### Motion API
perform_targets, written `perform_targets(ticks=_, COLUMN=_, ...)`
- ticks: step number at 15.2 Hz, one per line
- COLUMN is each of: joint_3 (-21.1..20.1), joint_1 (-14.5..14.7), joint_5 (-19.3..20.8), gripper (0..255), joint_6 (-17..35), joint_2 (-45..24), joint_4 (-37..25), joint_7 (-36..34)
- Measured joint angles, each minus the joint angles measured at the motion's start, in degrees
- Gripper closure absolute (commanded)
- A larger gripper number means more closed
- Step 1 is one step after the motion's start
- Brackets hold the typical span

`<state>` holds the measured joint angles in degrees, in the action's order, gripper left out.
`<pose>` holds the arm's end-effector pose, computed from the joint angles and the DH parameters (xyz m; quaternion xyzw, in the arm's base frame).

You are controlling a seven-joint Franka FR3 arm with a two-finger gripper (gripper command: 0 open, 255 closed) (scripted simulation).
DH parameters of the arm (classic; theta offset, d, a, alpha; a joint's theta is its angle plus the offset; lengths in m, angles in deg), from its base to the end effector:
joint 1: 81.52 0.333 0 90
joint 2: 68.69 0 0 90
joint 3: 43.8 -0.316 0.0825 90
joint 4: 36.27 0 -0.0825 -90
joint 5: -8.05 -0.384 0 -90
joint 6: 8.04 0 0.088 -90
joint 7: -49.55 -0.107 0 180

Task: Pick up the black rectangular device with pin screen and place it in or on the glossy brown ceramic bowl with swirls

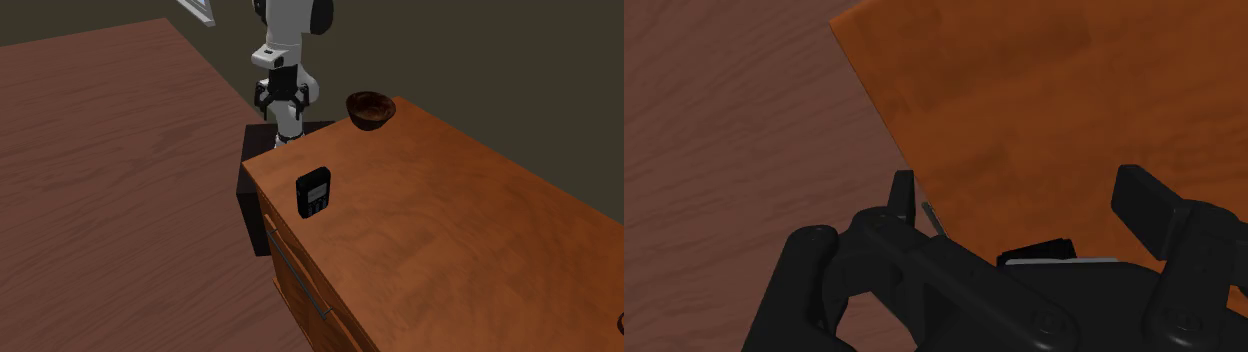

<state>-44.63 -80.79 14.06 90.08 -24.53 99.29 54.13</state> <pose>0.3250 0.0004 0.5949 0.9951 0.0560 0.0568 0.0589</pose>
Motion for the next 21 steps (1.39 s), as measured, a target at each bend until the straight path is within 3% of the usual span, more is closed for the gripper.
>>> perform_targets(ticks=2, joint_3=-0.6, joint_1=-0.3, joint_5=-0.5, gripper=0, joint_6=0.1, joint_2=-0.9, joint_4=-0.6, joint_7=-1.5)
perform_targets(ticks=7, joint_3=-5.9, joint_1=-3.1, joint_5=-3.9, gripper=0, joint_6=2.4, joint_2=-11.3, joint_4=-7.0, joint_7=-16.6)
perform_targets(ticks=18, joint_3=-11.8, joint_1=-8.9, joint_5=-5.4, gripper=0, joint_6=2.3, joint_2=-38.7, joint_4=-31.7, joint_7=-50.8)
perform_targets(ticks=21, joint_3=-11.9, joint_1=-9.2, joint_5=-5.3, gripper=0, joint_6=2.8, joint_2=-42.4, joint_4=-34.6, joint_7=-55.4)
